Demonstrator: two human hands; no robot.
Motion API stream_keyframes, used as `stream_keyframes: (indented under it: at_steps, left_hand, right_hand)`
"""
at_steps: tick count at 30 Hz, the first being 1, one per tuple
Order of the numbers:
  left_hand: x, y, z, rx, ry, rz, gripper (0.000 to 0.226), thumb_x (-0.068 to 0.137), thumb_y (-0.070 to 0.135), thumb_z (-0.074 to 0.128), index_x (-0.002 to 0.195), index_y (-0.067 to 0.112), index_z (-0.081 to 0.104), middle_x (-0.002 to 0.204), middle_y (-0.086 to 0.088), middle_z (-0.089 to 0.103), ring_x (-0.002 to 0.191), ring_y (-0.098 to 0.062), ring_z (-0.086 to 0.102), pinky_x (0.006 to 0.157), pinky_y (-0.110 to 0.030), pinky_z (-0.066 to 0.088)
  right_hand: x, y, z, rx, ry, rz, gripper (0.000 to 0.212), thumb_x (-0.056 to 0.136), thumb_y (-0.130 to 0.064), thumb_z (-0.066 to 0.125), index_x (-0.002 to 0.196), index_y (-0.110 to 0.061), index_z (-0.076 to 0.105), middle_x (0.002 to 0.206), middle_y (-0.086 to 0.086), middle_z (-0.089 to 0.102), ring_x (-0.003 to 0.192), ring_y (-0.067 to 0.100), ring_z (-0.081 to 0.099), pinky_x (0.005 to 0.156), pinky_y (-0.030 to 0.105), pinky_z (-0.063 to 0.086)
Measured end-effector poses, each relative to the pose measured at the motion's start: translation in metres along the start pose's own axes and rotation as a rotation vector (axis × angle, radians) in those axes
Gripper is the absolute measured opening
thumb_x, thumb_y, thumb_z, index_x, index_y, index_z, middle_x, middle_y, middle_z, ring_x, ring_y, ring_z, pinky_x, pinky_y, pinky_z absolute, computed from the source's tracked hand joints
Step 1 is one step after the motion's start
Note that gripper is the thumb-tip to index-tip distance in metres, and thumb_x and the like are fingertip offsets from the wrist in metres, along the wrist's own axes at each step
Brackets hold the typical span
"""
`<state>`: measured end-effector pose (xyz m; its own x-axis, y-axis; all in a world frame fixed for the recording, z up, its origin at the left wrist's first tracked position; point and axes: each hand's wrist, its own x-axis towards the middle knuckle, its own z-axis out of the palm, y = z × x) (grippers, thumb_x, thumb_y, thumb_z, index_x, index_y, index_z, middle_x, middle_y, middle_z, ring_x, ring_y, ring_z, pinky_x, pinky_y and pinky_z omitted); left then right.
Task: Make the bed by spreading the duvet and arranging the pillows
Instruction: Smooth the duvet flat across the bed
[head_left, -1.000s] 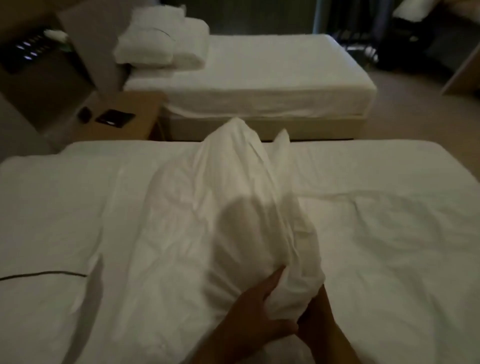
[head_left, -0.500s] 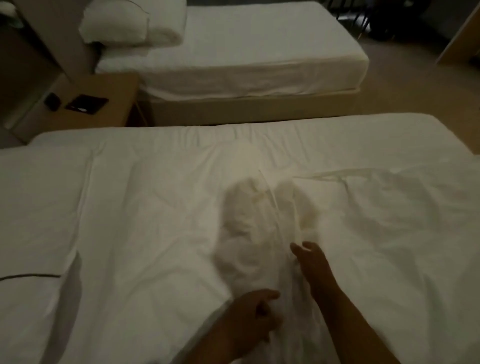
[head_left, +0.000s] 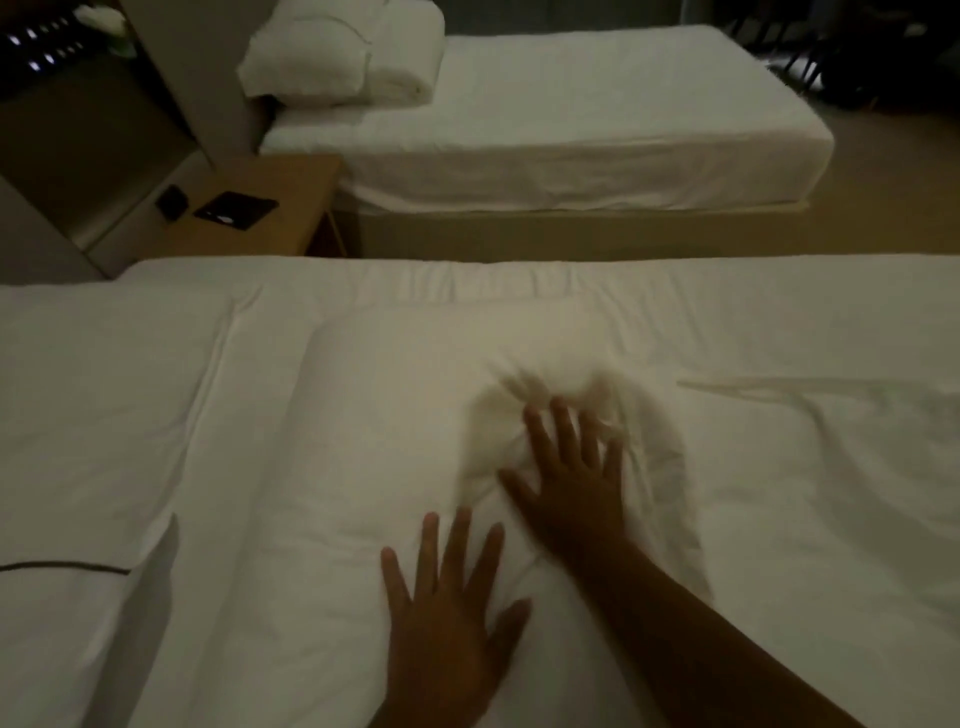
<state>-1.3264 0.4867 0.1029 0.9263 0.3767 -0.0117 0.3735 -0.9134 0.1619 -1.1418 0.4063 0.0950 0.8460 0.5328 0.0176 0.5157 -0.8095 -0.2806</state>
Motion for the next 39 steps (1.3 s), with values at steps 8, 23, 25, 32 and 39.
stream_keyframes:
  at_steps: [8, 23, 25, 32, 39]
  left_hand:
    - [0.011, 0.006, 0.081, 0.056, -0.097, -0.015, 0.078, 0.086, 0.069, 0.039, 0.152, 0.029, 0.026, 0.161, -0.007, 0.019, 0.148, -0.034, 0.016, 0.108, -0.069, 0.013]
    - [0.157, -0.062, -0.091, -0.225, 0.351, -0.089, 0.017, 0.093, 0.032, 0.049, 0.091, 0.019, 0.060, 0.097, -0.008, 0.065, 0.094, -0.028, 0.061, 0.075, -0.037, 0.042]
    - [0.188, -0.087, -0.066, -0.045, 0.193, -0.089, 0.042, 0.096, 0.045, 0.042, 0.135, 0.029, 0.046, 0.145, -0.006, 0.041, 0.137, -0.029, 0.036, 0.105, -0.060, 0.028]
    - [0.206, -0.107, 0.058, 0.153, 0.192, -0.040, 0.062, 0.098, 0.058, 0.020, 0.154, 0.034, 0.010, 0.163, -0.007, 0.005, 0.150, -0.032, 0.002, 0.106, -0.075, 0.005]
    - [0.208, -0.107, 0.081, 0.145, 0.209, -0.087, 0.061, 0.099, 0.056, 0.018, 0.154, 0.031, 0.012, 0.163, -0.005, 0.009, 0.150, -0.028, 0.004, 0.109, -0.070, 0.004]
  right_hand:
    - [0.006, 0.026, 0.075, 0.046, 0.126, -0.021, 0.076, 0.089, -0.058, 0.041, 0.154, -0.030, 0.012, 0.163, 0.006, 0.009, 0.150, 0.032, 0.004, 0.117, 0.060, 0.003]
    - [0.085, -0.103, -0.020, 0.151, 0.085, 0.145, 0.071, 0.092, -0.051, 0.041, 0.152, -0.025, 0.011, 0.163, 0.007, -0.004, 0.148, 0.033, -0.012, 0.116, 0.062, 0.000]
    - [0.101, -0.087, 0.006, 0.053, 0.110, 0.131, 0.072, 0.092, -0.064, 0.026, 0.153, -0.032, 0.004, 0.163, 0.003, -0.006, 0.149, 0.029, -0.013, 0.115, 0.063, -0.005]
    - [0.113, -0.028, 0.086, -0.131, 0.164, 0.131, 0.071, 0.091, -0.069, 0.018, 0.153, -0.037, 0.005, 0.164, 0.001, 0.002, 0.150, 0.026, -0.005, 0.115, 0.063, -0.002]
    - [0.111, -0.029, 0.106, -0.165, 0.231, 0.117, 0.068, 0.094, -0.064, 0.022, 0.153, -0.032, 0.016, 0.163, 0.004, 0.010, 0.150, 0.029, 0.003, 0.114, 0.064, 0.005]
